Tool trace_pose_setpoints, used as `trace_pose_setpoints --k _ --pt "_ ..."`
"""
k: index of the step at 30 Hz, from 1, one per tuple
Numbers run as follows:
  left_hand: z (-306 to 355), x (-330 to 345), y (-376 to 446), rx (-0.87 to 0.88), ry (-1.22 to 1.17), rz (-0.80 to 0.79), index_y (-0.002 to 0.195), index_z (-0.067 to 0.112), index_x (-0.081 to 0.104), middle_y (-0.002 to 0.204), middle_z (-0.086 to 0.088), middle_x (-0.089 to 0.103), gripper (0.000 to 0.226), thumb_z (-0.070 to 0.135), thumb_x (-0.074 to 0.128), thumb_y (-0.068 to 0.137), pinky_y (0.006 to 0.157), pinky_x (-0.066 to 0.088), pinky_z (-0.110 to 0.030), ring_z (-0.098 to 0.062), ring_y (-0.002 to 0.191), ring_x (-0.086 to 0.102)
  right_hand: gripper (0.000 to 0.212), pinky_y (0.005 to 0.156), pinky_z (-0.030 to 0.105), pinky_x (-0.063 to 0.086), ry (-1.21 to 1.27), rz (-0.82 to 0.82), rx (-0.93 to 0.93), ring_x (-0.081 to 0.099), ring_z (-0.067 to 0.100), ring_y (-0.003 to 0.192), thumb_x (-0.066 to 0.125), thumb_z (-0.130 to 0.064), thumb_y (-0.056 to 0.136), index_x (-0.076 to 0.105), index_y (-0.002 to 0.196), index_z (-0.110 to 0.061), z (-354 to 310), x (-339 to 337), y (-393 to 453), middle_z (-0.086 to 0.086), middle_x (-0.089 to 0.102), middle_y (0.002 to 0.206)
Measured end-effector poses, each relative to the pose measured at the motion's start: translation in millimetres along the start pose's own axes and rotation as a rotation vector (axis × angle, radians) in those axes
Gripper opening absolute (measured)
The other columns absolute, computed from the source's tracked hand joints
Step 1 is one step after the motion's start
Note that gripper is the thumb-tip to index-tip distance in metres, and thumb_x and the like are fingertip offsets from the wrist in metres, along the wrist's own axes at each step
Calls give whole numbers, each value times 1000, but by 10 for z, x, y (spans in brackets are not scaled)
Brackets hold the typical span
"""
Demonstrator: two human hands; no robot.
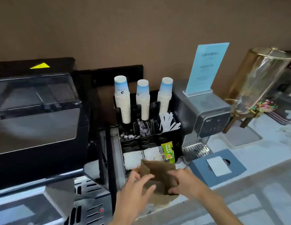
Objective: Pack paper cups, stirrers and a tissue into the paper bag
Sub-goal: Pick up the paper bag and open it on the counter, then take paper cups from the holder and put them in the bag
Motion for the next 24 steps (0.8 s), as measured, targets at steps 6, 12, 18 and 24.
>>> trace_pose_setpoints --k 6,12,18,24 --pt "-18 -104 246 -145 -41 -136 121 68 30 101 17 34 54 41 52 80 66 42 -29 -2 83 56 79 83 25 42 -26 -76 -40 56 25 114 79 -36 80 43 149 -24 -79 -106 287 -5 56 94" --pt "14 -91 454 -296 -56 -252 131 62 26 117 11 38 68 38 57 75 88 42 -38 -16 119 53 85 101 26 40 -56 -175 -54 46 23 130 82 -36 78 40 151 -24 -70 -215 467 0 56 137" --pt "-33 -134 473 -428 -33 -352 146 46 16 158 8 19 87 17 62 79 113 29 -51 -20 146 27 77 81 14 43 -10 -219 -87 49 11 104 85 -29 73 49 141 -28 -88 -345 547 -25 49 97" --pt "58 -48 433 -488 -94 -377 150 44 10 164 3 14 97 5 62 79 120 27 -50 -24 150 21 83 108 30 43 -138 -339 -38 48 27 133 83 -29 75 41 147 -22 -131 -374 558 9 48 144"
Point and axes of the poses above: each hand's wrist, its own y-axis towards the middle knuckle, its own x-axis out of the palm, z = x × y, the point moved 3 cm from there along y, towards the middle knuckle
